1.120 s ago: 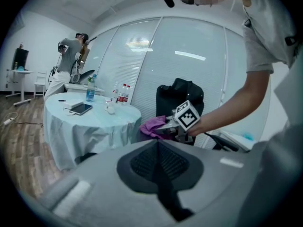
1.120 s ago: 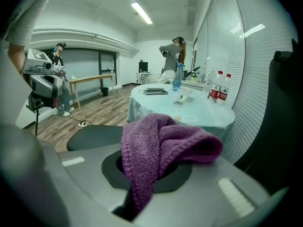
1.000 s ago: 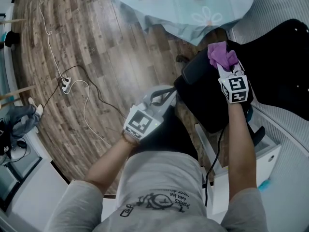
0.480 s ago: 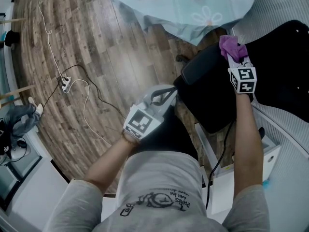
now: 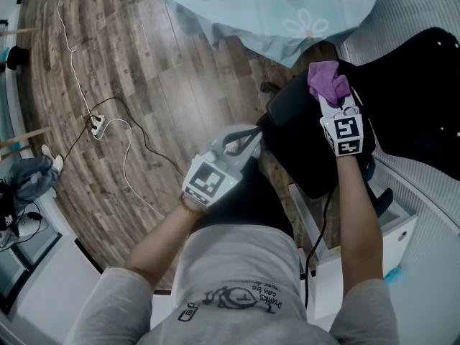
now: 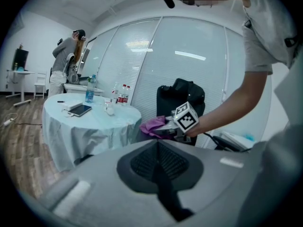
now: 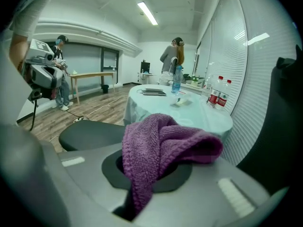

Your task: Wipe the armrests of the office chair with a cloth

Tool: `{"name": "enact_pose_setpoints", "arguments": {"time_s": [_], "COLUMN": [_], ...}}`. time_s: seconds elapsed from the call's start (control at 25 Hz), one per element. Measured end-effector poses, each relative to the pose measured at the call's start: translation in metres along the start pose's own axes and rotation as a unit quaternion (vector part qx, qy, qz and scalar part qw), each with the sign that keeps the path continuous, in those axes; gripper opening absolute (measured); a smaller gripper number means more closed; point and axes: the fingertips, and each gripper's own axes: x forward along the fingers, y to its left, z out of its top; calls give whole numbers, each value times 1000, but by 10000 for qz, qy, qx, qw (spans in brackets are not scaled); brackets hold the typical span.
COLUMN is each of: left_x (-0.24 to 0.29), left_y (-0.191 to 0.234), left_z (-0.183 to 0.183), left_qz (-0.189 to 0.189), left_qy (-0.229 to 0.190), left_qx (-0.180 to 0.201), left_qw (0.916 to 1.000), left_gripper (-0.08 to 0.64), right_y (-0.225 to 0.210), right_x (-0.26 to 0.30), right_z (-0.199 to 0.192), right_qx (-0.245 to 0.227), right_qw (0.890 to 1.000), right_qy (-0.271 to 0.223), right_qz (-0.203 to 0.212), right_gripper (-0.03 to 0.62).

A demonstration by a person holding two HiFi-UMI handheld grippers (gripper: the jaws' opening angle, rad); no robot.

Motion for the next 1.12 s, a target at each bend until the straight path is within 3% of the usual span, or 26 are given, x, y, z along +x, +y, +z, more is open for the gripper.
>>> {"name": "enact_pose_setpoints", "arguments": {"time_s": [0.4,0.56,0.88,1.12], "left_x": [-7,-8,-10,-14], "left_y": [-2,-1,-1,4], "left_z": [1,0,-3,-4], "left_qz": [33,48,19,35], "left_qy": [-39,-18,0,18], "left_qx": [-8,-7,-27,-27], "left_qw": [10000,10000,10000,10000], "left_gripper": [3,3,2,2], "right_y": [129,159,150,97], "right_x": [-25,-31,-28,-17], "right_z": [15,19,17,10], "right_qx": [-293,-350,-515,-311], "right_qw": [9963,9949,9937,9978], "right_qy": [-255,-331,-317,-183], "right_qz": [763,888,941,564], "right_gripper": [26,26,28,28]}}
